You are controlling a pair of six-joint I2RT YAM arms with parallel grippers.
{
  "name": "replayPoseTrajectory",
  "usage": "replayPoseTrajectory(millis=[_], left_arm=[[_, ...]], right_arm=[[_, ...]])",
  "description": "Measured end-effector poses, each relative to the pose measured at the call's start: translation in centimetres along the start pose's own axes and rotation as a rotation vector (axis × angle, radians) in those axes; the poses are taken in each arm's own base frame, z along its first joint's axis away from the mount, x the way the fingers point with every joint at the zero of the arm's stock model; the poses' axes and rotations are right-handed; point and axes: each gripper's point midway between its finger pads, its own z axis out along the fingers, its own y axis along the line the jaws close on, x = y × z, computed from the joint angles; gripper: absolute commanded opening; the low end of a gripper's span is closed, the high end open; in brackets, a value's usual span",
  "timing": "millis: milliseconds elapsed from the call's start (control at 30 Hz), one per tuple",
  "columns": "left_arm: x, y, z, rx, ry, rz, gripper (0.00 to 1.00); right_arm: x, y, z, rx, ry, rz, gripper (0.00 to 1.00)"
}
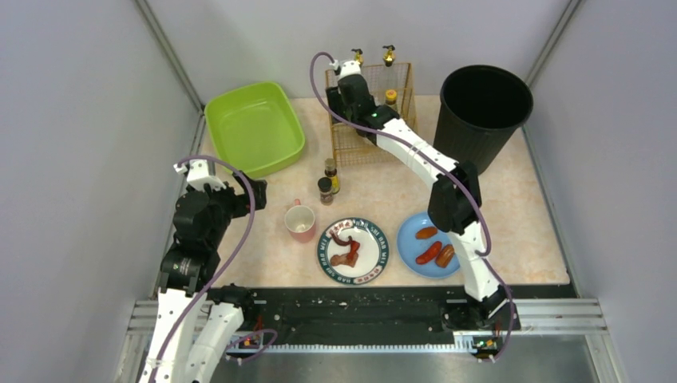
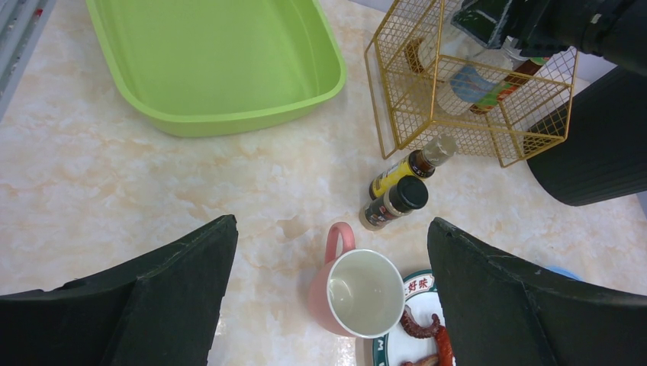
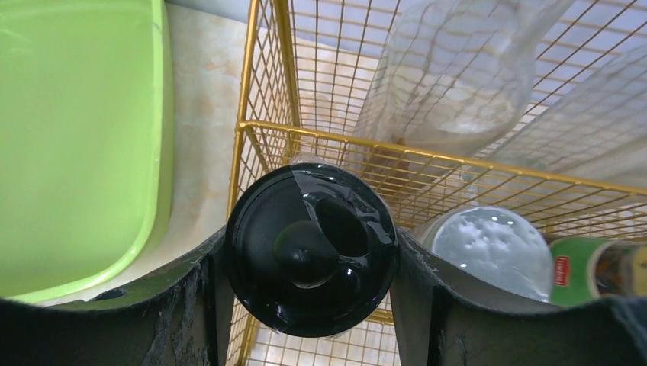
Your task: Clear the kitchen counter
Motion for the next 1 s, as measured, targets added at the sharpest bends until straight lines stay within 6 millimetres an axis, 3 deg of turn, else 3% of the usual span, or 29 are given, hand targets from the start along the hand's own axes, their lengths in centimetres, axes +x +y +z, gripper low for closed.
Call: replayPoseTrajectory(millis=[233, 733, 833, 1000], left_arm=[[0.0, 0.0, 0.0, 0.000, 0.001, 0.000, 0.99], [0.2, 0.2, 0.3, -0.008, 0.011, -0.001, 0.99], [0.2, 0.2, 0.3, -0.008, 0.011, -0.001, 0.99], [0.2, 0.2, 0.3, -0.008, 0.011, -0.001, 0.99]], right_arm=[[2.6, 0.0, 1.7, 0.012, 0.047, 0.024, 0.00], [4.4, -1.2, 3.6, 0.045, 0.077, 0.100, 0.01], [4.4, -1.1, 3.8, 0.045, 0.073, 0.102, 0.15], [4.3, -1.1, 4.0, 0.044, 0.072, 0.102, 0.46]])
